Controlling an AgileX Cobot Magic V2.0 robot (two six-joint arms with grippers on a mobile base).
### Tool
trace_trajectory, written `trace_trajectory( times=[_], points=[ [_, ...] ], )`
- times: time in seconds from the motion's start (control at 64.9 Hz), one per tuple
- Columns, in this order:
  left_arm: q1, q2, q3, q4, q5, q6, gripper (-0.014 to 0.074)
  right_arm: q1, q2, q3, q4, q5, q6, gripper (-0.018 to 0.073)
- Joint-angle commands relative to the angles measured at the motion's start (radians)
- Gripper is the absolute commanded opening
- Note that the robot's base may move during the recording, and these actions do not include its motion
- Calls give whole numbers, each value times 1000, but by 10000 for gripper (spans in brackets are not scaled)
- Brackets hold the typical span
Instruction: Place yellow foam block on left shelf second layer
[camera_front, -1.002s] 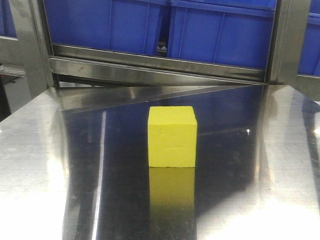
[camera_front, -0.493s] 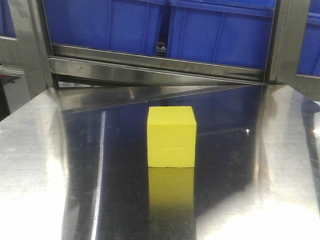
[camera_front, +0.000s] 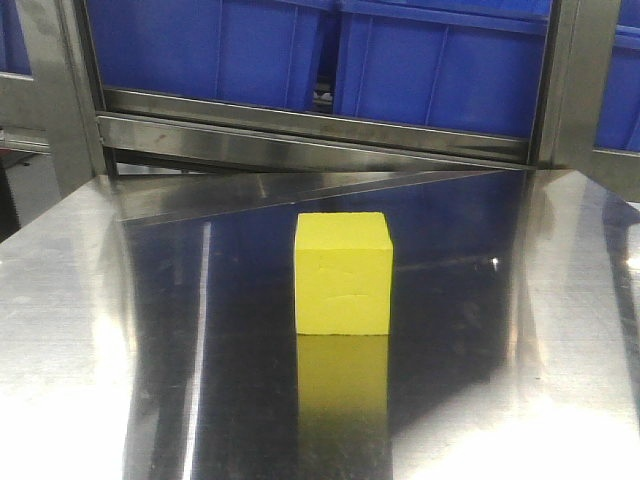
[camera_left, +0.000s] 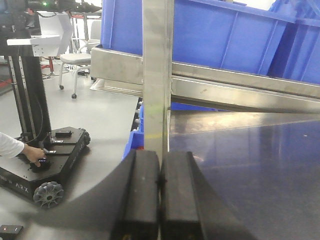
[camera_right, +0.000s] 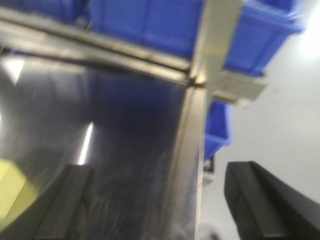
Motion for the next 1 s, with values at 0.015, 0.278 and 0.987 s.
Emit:
trace_trajectory(
  times=[0.015,0.278,0.987],
  points=[
    [-3,8,26,-2,-88,-4,136,89,98,-67,-10,-18,-2,625],
    [-3,8,26,-2,-88,-4,136,374,402,-245,-42,145,400,625],
    [-3,8,26,-2,-88,-4,136,646,928,-580,-199,316,884,625]
  ],
)
